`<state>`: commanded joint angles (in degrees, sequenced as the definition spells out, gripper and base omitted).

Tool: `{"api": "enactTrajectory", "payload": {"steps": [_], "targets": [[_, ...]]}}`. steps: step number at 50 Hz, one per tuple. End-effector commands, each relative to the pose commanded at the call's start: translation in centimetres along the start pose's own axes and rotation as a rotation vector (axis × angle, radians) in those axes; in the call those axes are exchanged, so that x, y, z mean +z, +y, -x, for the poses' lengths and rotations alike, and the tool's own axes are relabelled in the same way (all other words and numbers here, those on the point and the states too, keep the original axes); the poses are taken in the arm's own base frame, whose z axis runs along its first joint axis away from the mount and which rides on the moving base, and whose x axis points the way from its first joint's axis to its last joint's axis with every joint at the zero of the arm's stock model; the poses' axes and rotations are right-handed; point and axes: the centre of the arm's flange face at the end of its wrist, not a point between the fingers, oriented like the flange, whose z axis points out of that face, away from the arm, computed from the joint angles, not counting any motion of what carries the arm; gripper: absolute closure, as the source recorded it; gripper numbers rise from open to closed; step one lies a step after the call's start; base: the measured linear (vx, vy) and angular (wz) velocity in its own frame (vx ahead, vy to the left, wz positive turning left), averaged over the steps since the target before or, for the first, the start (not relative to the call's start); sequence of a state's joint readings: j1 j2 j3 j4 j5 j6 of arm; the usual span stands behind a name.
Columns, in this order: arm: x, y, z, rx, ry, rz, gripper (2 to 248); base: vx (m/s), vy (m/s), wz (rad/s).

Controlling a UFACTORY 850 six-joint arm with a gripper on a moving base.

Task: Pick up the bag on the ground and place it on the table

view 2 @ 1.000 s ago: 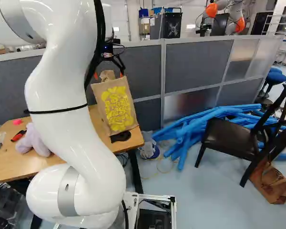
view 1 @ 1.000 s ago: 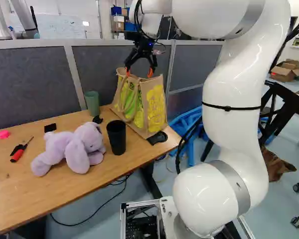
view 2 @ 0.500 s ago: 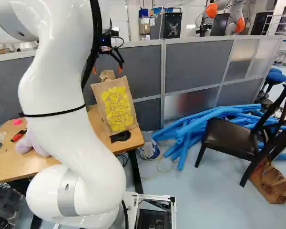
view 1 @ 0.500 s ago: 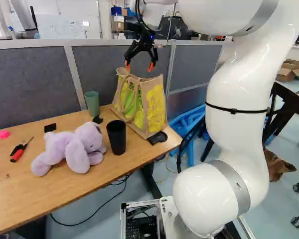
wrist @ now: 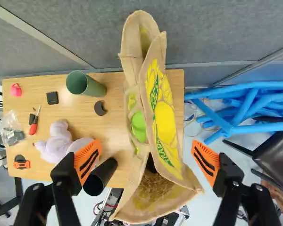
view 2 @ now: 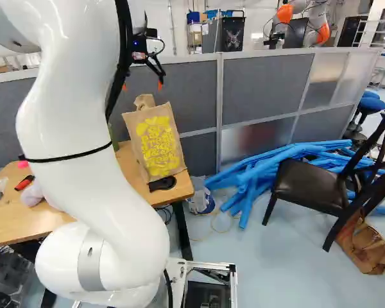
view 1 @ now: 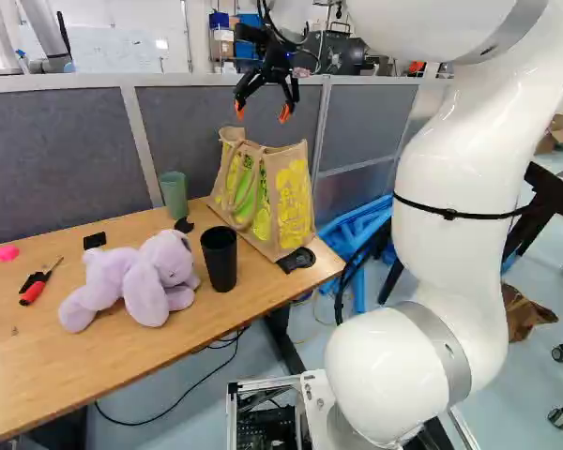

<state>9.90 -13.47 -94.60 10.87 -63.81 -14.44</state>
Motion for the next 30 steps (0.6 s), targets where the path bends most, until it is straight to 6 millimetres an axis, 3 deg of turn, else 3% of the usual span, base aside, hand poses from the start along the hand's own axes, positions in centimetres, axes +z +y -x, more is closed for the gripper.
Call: {"api": "enactTrajectory", "payload": {"steps": [9,30], "targets": [[-0.91,-0.17,0.06,-0.003,0.016,0.003,3,0.000,0.000,0.000],[-0.91,-0.17,0.06,-0.003,0.016,0.003,3,0.000,0.000,0.000]]}}
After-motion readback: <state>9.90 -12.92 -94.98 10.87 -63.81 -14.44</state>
